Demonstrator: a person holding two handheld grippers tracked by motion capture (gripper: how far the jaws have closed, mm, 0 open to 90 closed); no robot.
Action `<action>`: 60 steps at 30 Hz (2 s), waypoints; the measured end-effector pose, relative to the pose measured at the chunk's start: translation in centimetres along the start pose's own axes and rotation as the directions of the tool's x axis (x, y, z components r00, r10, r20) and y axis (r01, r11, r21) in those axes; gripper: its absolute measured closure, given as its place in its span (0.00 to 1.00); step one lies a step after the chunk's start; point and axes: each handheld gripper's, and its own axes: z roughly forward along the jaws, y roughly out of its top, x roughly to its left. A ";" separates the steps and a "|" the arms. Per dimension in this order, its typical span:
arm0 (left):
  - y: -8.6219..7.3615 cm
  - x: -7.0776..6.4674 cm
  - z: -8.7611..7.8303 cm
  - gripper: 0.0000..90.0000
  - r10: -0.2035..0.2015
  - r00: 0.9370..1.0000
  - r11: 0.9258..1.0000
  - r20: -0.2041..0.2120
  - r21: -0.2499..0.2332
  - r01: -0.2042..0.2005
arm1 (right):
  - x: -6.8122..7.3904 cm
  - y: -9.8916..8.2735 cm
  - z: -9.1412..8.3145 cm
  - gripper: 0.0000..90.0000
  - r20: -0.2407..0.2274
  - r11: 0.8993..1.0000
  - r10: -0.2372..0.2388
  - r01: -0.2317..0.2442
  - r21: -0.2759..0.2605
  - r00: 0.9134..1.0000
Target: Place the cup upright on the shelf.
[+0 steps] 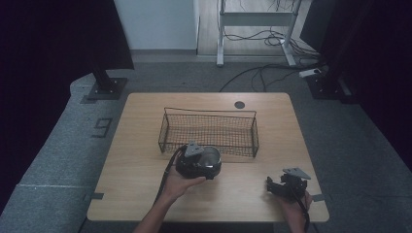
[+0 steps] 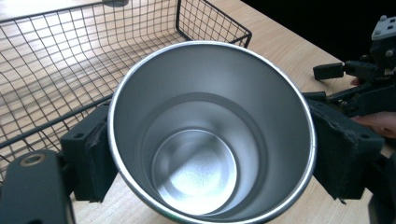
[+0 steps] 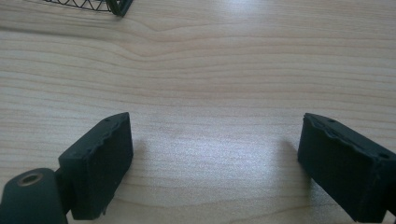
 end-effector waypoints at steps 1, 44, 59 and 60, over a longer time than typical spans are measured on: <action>0.1 0.0 -0.1 0.16 0.001 1.000 1.000 -0.001 -0.003 -0.001 | 0.0 0.0 0.0 0.11 0.000 1.000 0.001 -0.001 0.000 1.000; 2.5 3.3 -2.7 0.16 -0.035 0.999 0.998 -0.012 -0.045 0.034 | 0.0 0.0 0.0 0.12 0.001 1.000 0.000 0.000 -0.001 1.000; 3.8 4.0 -3.1 0.16 -0.045 0.999 0.998 -0.017 -0.053 0.044 | 0.0 0.0 0.0 0.12 0.000 1.000 0.001 -0.001 0.002 1.000; 3.9 4.1 -3.1 0.16 -0.044 0.999 0.998 -0.017 -0.053 0.043 | 0.0 0.0 0.0 0.12 0.000 1.000 0.001 -0.001 0.002 1.000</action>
